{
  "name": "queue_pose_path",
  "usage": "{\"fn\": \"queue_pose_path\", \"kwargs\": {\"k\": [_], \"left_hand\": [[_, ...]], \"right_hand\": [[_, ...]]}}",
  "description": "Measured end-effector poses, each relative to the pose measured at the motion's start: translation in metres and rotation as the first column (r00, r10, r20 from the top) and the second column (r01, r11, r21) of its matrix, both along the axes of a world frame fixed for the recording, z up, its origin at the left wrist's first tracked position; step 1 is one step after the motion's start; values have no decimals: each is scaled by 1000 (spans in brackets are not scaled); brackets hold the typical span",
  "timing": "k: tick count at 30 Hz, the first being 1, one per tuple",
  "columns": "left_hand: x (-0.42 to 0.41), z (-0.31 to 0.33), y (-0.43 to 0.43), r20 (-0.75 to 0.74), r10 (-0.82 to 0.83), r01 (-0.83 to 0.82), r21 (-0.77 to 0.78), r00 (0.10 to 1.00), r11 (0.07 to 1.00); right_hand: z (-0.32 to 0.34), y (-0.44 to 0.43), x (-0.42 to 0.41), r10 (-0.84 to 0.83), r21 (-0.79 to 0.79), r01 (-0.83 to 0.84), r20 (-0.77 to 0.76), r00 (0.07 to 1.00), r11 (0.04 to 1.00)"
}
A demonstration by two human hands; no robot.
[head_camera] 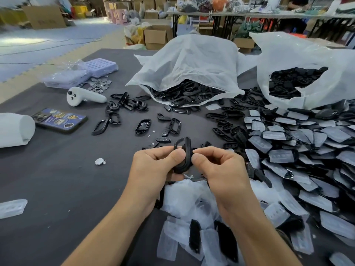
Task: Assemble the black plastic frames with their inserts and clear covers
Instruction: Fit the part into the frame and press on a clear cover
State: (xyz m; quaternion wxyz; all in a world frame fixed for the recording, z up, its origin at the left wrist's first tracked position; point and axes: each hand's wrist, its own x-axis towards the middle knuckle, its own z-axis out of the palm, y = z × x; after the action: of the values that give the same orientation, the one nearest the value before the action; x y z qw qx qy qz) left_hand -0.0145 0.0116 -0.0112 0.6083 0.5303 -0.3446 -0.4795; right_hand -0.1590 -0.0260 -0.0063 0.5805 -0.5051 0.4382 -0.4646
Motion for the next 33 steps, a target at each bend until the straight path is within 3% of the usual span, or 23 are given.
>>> {"fn": "queue_pose_path", "kwargs": {"k": [3, 6, 10, 14, 16, 20, 23, 25, 27, 30, 33], "left_hand": [[1, -1, 2, -20, 3, -2, 4, 1000, 1000], [0, -3, 3, 48, 62, -60, -39, 997, 997], [-3, -6, 3, 337, 113, -96, -67, 935, 993], [-5, -2, 2, 101, 47, -41, -53, 994, 998], [-6, -3, 2, 141, 55, -48, -56, 988, 997], [-4, -2, 2, 171, 90, -81, -62, 981, 995], [-3, -4, 1, 408, 113, -87, -82, 906, 993], [-5, -5, 1, 449, 79, -56, -65, 890, 996], [-4, -1, 1, 372, 36, -24, -36, 927, 999], [4, 4, 0, 63, -53, 54, -24, 997, 998], [10, 7, 0, 58, -107, 107, 3, 993, 994]], "right_hand": [[1, 3, 2, 71, 79, -81, 122, 990, 994], [1, 5, 3, 122, 91, -134, 122, 985, 987], [2, 13, 8, 103, 56, -107, 81, 991, 993], [4, 7, 6, 6, 136, -32, 190, 982, 990], [4, 5, 4, 16, 148, -44, 183, 983, 988], [1, 5, 2, 38, 33, -40, 66, 997, 999], [2, 2, 0, -19, -114, 19, 3, 1000, 993], [1, -1, -3, -9, -138, 5, -30, 999, 990], [2, -3, -8, 66, -75, -67, -21, 998, 995], [6, -6, -15, 179, -5, -179, 38, 983, 984], [9, -6, -19, 225, -116, -222, 6, 974, 968]]}}
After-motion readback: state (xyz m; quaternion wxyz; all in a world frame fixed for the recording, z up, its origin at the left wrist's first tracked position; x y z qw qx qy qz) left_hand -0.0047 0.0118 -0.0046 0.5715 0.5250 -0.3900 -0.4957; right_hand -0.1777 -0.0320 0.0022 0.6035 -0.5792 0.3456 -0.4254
